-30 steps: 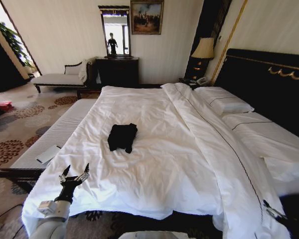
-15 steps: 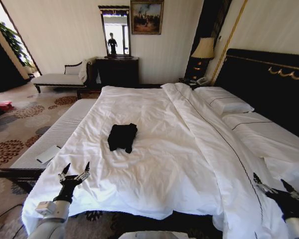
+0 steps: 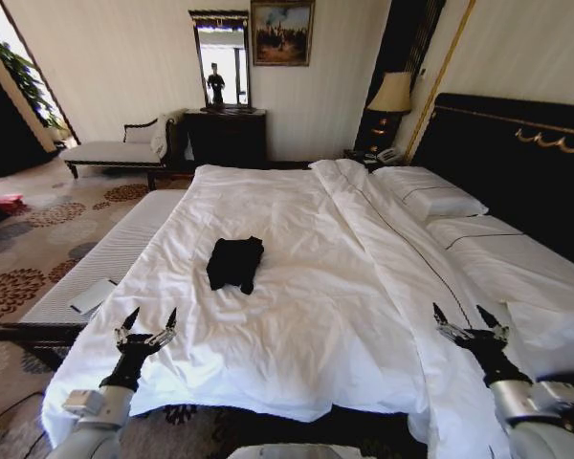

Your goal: Fold the clothes on the bed.

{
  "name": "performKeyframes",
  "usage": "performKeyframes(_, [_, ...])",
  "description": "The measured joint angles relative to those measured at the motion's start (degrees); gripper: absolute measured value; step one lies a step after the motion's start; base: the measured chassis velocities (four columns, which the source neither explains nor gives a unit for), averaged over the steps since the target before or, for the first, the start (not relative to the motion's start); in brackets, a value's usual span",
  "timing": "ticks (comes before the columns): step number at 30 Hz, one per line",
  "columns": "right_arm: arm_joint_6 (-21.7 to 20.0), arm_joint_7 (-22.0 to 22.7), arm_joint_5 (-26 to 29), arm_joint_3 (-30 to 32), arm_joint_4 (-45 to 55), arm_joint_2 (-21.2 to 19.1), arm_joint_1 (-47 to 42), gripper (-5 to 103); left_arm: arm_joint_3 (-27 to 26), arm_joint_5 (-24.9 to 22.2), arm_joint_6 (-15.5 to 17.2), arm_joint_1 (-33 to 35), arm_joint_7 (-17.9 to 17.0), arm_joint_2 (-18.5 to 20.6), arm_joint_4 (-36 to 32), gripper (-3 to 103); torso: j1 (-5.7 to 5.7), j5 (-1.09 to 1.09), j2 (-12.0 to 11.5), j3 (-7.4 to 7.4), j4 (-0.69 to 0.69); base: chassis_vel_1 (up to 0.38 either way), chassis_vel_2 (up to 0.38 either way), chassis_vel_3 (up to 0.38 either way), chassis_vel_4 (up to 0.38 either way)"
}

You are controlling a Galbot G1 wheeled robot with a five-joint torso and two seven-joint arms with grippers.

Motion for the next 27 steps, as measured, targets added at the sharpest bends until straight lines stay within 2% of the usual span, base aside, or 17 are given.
performKeyframes(6, [0.62,0.04,-2.83,-1.84,-0.84,0.20,0.44,100,0.34,0.32,-0.18,0.39,0.01,-0.34,0.10,100,0.00,0.00,0.00,0.00,-0.01,0.000,0.000,0.000,0.000])
performKeyframes(19, [1.49,-0.61,-3.18,-2.22,-1.15,0.99,0.46,100,0.93,1.16,-0.09,0.41,-0.31,-0.78,0.46,100,0.00,0.00,0.00,-0.01,0.00,0.000,0.000,0.000,0.000])
performKeyframes(27, [1.59,-0.69,-4.35,-3.08,-1.44,2.23,0.35,100,1.03,1.03,-0.23,0.70,-0.32,-1.09,0.89,100,0.00,0.01,0.01,0.00,0.00,0.088,0.090,-0.099,-0.090])
